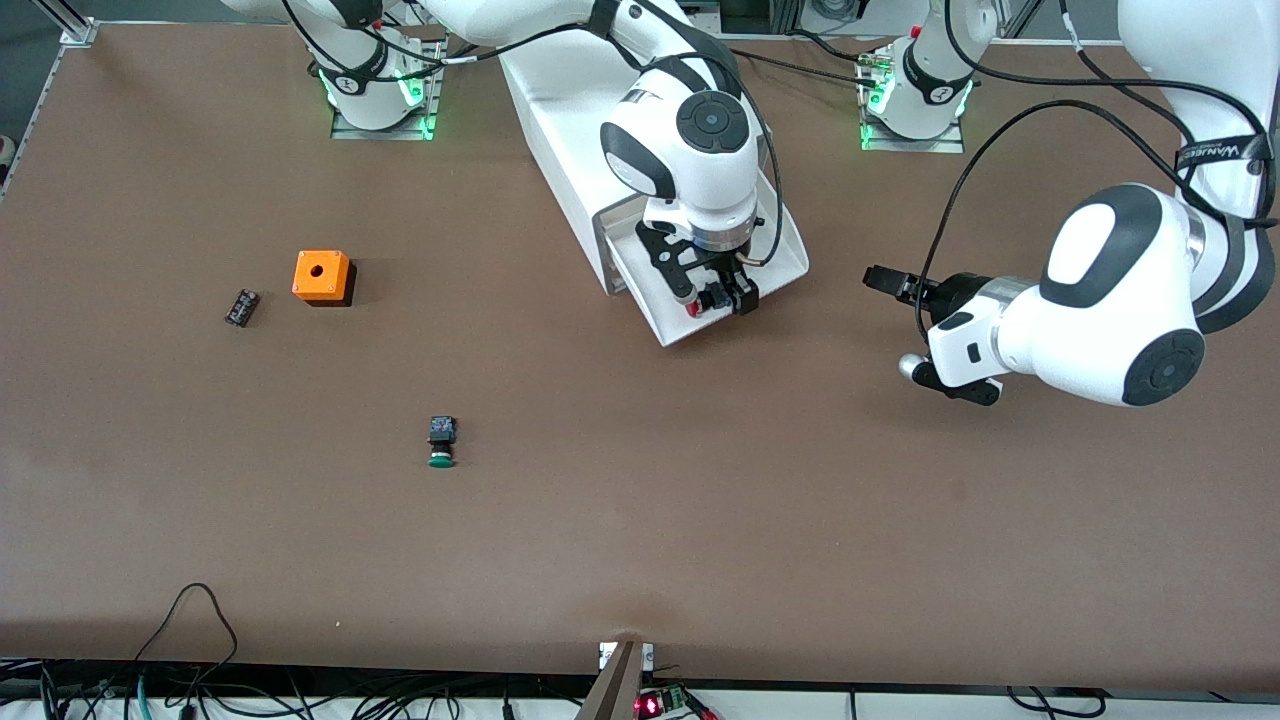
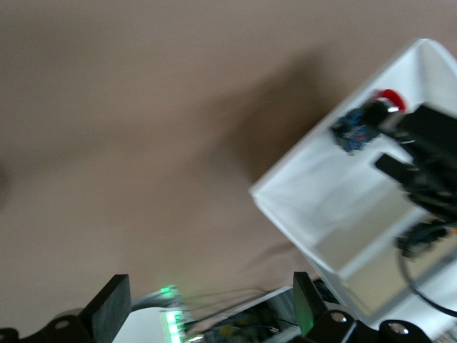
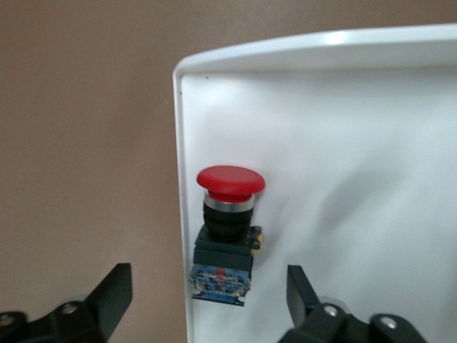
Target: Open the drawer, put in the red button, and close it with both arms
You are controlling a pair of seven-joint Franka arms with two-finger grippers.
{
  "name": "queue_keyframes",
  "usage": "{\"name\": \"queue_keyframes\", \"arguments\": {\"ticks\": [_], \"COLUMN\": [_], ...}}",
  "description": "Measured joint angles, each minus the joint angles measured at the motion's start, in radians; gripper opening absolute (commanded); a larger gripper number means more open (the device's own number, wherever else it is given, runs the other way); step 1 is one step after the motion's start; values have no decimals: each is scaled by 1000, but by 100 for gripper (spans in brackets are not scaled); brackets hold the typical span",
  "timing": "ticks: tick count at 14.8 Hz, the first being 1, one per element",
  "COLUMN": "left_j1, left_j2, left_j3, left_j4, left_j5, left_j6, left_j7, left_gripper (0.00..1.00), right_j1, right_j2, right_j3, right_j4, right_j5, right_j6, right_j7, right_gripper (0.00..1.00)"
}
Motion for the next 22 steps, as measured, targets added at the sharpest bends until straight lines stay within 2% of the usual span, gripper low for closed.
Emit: {"name": "queue_keyframes", "arguments": {"ticks": [4, 7, 11, 14, 18, 22], "left_j1": [-83, -95, -84, -86, -113, -171], "left_j2": [-45, -53, -50, -43, -28, -23], "left_j3": [-1, 4, 17, 15, 5, -25], "left_j4": [21, 61, 79, 72, -4, -114], "left_j5": [250, 336, 340, 316, 290, 289], "left_j6": [-4, 21, 104, 168, 313, 479], "left_j7": [-10, -12, -42, -200, -440, -668], "left_gripper": [100, 100, 100, 97, 95, 94], "right_j1": [-23, -98, -189, -247, -341, -466], "right_j2": [-36, -55, -54, -50, -73, -143], "right_j3": [-58, -60, -60, -61, -65, -68], "right_j4": [4, 4, -20, -58, -149, -270], "right_j5": [-1, 0, 25, 34, 35, 36], "right_j6": [-2, -12, -56, -66, -66, -54], "right_j7": [-147, -346, -659, -848, -1085, -1303], "right_gripper": [100, 100, 100, 100, 100, 100]}}
